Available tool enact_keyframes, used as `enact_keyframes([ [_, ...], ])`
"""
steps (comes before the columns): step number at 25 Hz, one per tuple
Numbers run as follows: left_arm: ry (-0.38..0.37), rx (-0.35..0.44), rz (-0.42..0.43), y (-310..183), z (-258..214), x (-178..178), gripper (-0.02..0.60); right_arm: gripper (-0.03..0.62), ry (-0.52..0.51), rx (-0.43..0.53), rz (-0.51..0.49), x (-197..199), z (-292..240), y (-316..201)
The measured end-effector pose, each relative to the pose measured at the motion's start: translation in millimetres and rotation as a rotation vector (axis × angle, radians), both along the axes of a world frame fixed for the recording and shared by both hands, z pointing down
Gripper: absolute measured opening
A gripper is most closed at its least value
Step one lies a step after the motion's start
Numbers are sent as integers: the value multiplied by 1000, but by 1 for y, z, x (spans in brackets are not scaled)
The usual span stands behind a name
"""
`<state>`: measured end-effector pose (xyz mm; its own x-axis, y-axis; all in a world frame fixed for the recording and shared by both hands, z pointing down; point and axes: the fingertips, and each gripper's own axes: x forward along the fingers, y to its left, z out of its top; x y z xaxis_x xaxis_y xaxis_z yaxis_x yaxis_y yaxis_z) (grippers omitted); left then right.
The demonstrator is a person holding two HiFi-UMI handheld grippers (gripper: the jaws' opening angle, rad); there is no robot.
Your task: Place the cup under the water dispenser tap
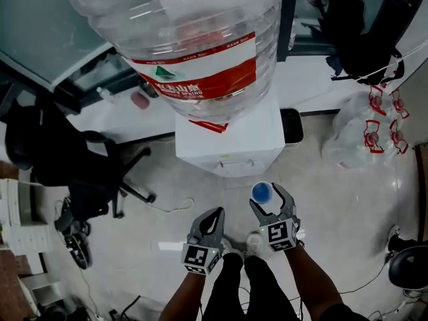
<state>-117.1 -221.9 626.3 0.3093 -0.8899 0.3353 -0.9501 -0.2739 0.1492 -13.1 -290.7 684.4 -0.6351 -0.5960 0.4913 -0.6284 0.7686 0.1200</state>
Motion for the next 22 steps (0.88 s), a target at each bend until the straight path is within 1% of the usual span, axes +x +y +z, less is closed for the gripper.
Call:
enact_keyframes([
  [3, 8, -7, 12, 1, 13, 5, 17, 350, 15, -6, -5, -6, 20, -6],
  [6, 18, -59, 18, 8, 33, 5, 17, 350, 18, -18, 8, -10, 38, -11],
  [9, 32, -57, 4, 8, 48, 1, 17, 351, 38, -25, 19, -10, 59, -17],
  [13, 34, -91, 14, 9, 64, -2, 17, 351, 73, -17, 8, -17, 88, -27],
  [16, 24, -88, 19, 3, 72, -7, 17, 351, 95, -8, 3, -22, 110, -37],
  [18, 23, -54, 12, -3, 77, -13, 17, 351, 112, -8, 7, -26, 123, -45],
  [19, 20, -51, 9, -6, 79, -15, 17, 351, 122, -11, 10, -27, 129, -48],
  [21, 6, -87, 4, -8, 87, -19, 17, 351, 131, -22, 24, -30, 140, -56],
  [22, 2, -87, -1, -11, 91, -22, 17, 351, 129, -28, 34, -31, 144, -59],
])
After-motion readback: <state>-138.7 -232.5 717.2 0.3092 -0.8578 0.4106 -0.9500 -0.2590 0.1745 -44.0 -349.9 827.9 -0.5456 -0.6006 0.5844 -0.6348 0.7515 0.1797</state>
